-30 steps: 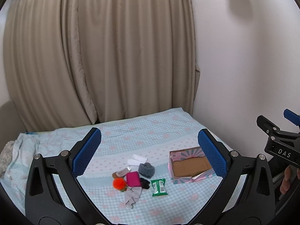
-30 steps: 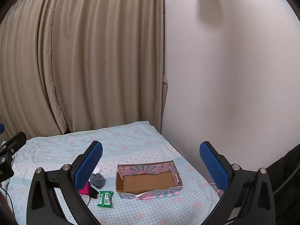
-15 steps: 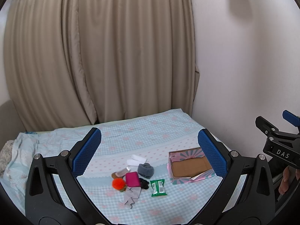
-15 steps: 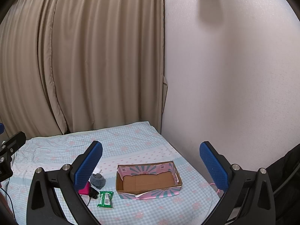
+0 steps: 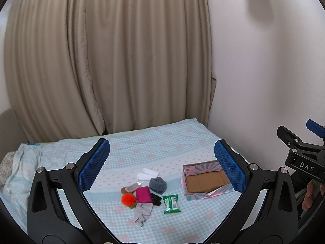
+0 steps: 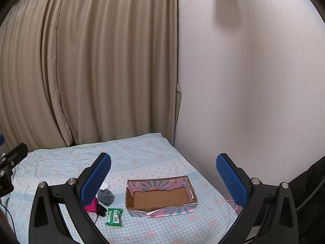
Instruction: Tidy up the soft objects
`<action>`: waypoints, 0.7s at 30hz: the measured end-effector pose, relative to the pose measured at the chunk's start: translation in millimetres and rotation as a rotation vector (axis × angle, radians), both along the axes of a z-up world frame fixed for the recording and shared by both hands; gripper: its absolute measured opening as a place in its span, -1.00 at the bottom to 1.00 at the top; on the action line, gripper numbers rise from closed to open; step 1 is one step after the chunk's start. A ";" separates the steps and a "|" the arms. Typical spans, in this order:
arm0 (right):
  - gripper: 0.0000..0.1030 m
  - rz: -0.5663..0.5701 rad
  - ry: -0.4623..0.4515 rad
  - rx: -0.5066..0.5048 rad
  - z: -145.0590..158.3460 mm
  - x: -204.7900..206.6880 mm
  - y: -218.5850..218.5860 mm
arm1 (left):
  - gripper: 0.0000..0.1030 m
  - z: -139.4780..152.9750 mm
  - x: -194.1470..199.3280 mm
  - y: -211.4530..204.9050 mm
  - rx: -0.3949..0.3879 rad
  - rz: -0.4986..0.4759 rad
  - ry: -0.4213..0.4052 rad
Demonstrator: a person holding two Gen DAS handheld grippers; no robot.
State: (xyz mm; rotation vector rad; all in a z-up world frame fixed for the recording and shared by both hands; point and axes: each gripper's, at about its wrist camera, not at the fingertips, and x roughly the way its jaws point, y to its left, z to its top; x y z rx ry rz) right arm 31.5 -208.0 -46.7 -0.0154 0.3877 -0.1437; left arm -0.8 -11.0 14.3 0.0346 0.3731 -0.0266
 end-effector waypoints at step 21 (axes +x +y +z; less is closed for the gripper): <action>1.00 0.009 0.002 -0.001 -4.8 1.1 -2.5 | 0.99 -0.2 -0.1 4.3 -0.012 0.003 0.002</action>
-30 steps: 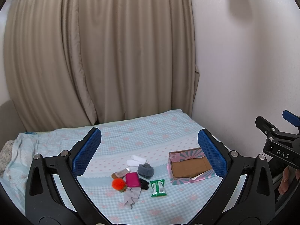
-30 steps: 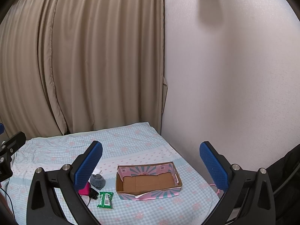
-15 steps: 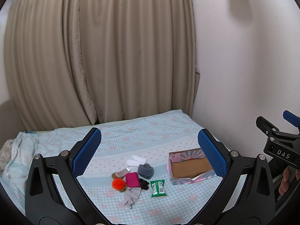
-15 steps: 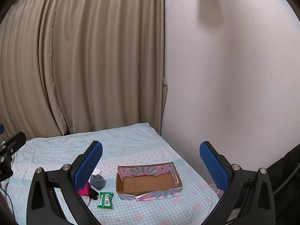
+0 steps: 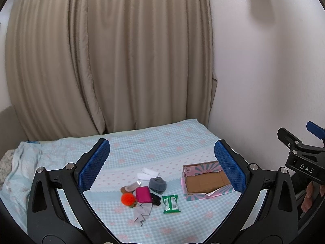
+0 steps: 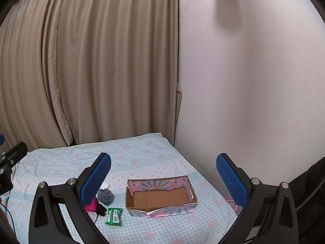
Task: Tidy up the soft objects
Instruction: 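Grasp the grey cloth with the left tool while the right tool grasps the green wipe pack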
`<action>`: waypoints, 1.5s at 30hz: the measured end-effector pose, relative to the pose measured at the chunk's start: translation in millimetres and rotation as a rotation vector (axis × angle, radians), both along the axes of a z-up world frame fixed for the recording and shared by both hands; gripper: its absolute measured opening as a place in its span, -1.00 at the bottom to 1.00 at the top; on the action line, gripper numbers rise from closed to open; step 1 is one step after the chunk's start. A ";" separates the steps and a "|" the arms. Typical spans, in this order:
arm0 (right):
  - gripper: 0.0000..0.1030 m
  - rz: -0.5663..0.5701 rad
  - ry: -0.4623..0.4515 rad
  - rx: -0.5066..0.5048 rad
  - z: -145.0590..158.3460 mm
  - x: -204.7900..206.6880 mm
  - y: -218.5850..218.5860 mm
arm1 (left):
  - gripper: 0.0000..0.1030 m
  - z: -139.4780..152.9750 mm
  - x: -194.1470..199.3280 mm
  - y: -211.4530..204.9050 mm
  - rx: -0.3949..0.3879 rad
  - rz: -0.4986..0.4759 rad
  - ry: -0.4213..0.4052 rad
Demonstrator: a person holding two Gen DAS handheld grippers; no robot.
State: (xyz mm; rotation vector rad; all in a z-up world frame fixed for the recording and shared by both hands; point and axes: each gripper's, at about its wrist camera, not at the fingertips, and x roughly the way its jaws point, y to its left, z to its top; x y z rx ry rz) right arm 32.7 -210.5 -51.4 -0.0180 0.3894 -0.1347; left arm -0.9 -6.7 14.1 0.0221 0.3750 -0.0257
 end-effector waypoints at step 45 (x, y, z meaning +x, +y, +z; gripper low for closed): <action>1.00 0.114 0.379 0.039 -370.3 140.6 163.6 | 0.81 -480.4 140.5 130.3 0.009 -0.109 0.538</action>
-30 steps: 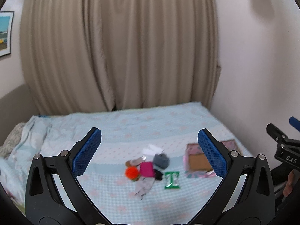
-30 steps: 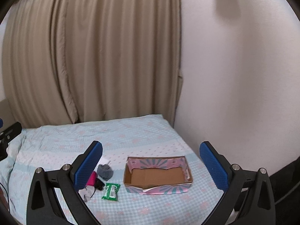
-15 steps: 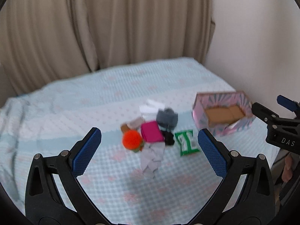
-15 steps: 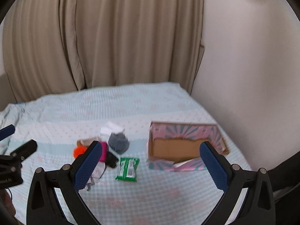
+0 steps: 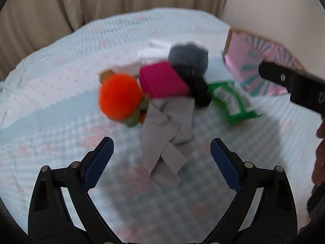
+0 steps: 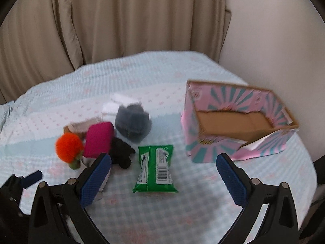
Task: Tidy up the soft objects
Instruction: 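Grasp the grey cloth with the left tool while the right tool grasps the green wipe pack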
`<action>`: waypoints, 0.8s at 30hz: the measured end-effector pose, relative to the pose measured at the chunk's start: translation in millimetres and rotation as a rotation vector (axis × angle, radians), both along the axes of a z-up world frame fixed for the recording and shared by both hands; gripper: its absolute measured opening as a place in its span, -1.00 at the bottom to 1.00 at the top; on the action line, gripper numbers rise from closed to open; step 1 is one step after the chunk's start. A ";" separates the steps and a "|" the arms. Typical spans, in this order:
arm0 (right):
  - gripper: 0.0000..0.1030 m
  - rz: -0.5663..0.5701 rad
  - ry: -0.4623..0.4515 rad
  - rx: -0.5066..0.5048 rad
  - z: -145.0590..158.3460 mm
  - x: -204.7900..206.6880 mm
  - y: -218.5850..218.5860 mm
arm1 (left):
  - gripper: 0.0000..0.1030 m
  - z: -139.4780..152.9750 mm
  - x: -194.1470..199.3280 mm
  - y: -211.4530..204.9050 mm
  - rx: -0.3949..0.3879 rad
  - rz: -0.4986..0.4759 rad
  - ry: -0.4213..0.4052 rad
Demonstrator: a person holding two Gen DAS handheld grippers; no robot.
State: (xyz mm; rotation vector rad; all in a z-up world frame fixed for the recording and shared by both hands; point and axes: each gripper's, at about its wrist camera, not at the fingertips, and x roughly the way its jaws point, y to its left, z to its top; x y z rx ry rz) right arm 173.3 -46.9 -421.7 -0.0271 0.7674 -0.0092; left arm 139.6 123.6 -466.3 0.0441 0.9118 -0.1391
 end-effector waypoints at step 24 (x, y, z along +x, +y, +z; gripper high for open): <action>0.10 0.080 0.196 0.038 -112.2 80.5 3.9 | -0.41 -47.1 39.0 -13.7 0.035 0.009 0.061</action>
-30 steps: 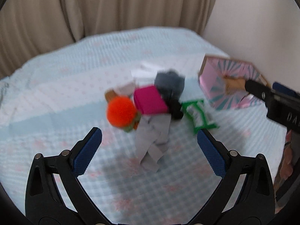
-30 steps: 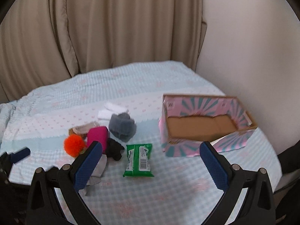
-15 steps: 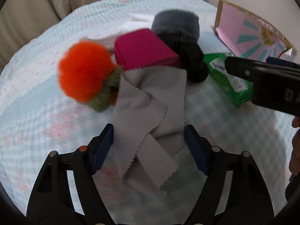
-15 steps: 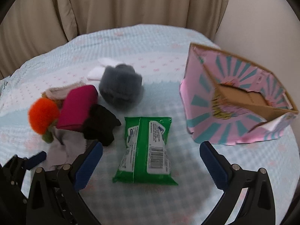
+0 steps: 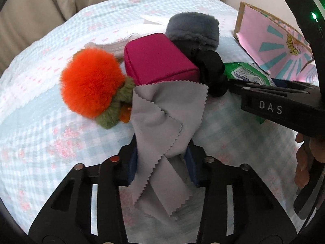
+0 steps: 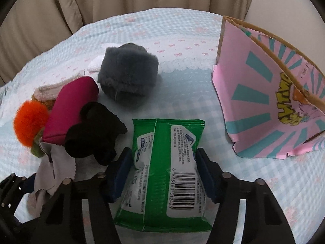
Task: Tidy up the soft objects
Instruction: 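Grasp the grey cloth with the left tool while the right tool grasps the green wipe pack, then carry cloth and wipe pack into the pink box and open both tools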
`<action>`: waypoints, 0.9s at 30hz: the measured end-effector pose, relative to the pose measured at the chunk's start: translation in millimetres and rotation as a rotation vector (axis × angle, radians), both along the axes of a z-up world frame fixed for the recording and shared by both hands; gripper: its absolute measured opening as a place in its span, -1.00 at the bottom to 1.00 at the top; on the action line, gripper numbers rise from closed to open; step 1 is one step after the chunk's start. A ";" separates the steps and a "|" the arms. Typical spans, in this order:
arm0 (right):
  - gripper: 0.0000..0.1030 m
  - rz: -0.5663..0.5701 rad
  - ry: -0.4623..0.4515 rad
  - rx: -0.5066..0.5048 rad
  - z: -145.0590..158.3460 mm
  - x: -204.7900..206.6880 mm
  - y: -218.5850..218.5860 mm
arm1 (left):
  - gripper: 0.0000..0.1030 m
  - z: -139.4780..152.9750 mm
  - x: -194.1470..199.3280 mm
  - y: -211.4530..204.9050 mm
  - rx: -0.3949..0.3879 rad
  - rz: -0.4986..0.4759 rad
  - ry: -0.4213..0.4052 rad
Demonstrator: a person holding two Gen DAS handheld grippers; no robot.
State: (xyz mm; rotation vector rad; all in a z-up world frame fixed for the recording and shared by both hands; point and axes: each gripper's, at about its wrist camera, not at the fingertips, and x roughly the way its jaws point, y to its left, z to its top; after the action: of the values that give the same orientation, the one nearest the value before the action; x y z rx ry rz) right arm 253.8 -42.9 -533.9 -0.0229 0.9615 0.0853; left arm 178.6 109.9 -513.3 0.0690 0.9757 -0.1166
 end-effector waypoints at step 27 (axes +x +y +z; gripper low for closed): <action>-0.21 -0.064 -0.092 0.035 101.7 -39.2 -12.4 | -0.84 116.3 -17.3 3.5 -0.059 0.080 -0.093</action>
State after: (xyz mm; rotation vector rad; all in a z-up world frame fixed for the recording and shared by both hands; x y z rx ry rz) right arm 214.5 -55.3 -432.2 0.0354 0.8683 0.0417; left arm 161.2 113.5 -397.0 -0.0191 0.8808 -0.0681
